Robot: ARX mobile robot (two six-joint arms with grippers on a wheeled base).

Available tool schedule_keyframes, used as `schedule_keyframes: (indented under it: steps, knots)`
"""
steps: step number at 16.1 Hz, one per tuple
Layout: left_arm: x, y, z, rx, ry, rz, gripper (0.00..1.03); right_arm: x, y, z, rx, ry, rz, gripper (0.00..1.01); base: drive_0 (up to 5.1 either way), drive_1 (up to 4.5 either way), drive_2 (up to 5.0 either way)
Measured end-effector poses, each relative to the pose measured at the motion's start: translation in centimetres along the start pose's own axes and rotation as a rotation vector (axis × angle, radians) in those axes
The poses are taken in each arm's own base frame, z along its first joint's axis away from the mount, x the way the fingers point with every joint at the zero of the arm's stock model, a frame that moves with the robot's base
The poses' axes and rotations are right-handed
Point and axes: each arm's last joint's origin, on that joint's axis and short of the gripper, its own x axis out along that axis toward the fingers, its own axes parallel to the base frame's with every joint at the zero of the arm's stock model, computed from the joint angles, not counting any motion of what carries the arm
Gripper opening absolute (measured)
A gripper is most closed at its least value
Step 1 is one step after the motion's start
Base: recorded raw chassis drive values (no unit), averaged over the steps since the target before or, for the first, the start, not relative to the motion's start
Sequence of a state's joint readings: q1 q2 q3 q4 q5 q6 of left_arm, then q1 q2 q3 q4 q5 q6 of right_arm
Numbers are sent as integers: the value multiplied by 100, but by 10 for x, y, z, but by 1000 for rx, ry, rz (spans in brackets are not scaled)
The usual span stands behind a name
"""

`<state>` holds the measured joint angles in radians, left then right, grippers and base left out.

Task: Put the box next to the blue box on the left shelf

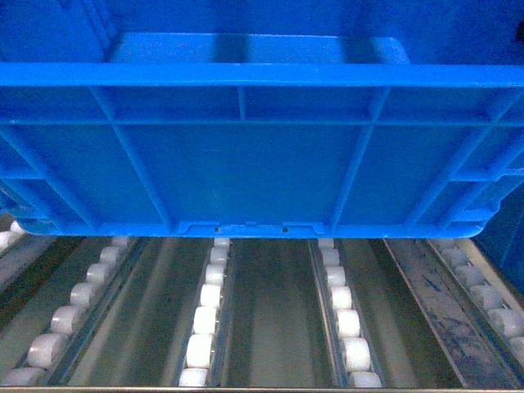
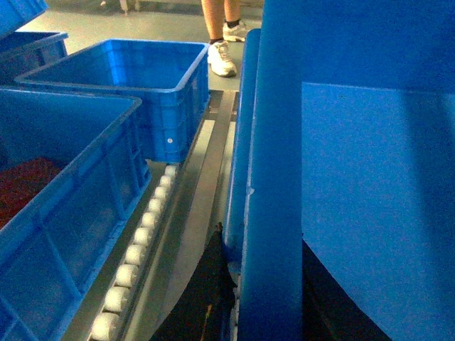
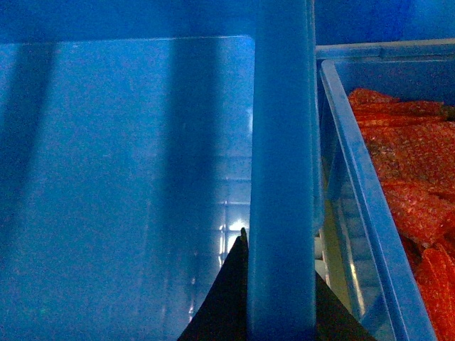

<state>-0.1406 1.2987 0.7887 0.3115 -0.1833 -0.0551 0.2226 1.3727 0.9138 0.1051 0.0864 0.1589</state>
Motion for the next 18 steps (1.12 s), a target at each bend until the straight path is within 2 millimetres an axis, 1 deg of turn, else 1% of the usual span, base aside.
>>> schedule_keyframes:
  steps: [18]
  knots:
    - [0,0,0,0,0,0,14,0,0,0,0,1,0,7,0,0,0]
